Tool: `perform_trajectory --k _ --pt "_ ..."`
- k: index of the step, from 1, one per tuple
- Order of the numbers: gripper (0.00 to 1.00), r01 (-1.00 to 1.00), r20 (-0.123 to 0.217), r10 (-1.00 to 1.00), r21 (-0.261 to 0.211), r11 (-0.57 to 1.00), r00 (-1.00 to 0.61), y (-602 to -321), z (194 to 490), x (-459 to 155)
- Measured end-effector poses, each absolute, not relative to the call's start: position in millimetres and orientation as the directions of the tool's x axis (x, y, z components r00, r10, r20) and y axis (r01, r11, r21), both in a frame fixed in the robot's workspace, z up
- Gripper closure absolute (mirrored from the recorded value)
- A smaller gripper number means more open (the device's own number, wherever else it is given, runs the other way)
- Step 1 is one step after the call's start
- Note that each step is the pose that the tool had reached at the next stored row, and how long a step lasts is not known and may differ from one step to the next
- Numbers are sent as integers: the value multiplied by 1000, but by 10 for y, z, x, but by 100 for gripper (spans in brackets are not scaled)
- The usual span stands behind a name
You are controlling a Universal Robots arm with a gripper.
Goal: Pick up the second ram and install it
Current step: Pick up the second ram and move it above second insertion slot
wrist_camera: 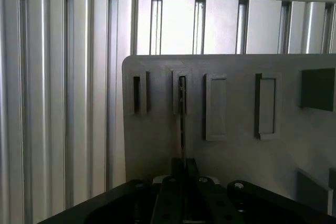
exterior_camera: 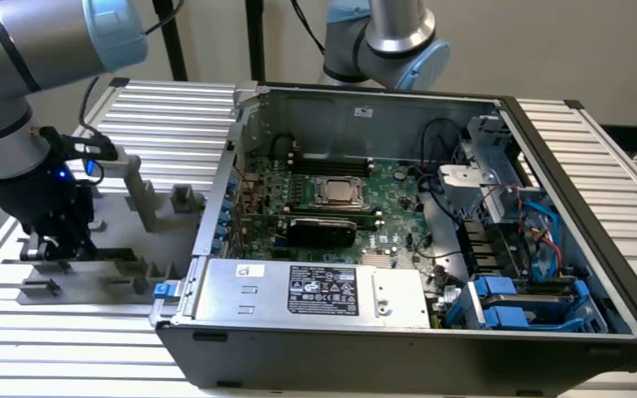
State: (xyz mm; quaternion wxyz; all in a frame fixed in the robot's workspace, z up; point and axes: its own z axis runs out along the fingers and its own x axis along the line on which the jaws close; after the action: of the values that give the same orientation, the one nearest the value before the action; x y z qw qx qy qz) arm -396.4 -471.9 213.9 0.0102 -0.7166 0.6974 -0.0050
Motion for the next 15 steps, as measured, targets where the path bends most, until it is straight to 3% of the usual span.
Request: perform_trajectory --k 15 --pt "86 -999 -7 -1000 -22 -27 27 -4719 2708 -3949"
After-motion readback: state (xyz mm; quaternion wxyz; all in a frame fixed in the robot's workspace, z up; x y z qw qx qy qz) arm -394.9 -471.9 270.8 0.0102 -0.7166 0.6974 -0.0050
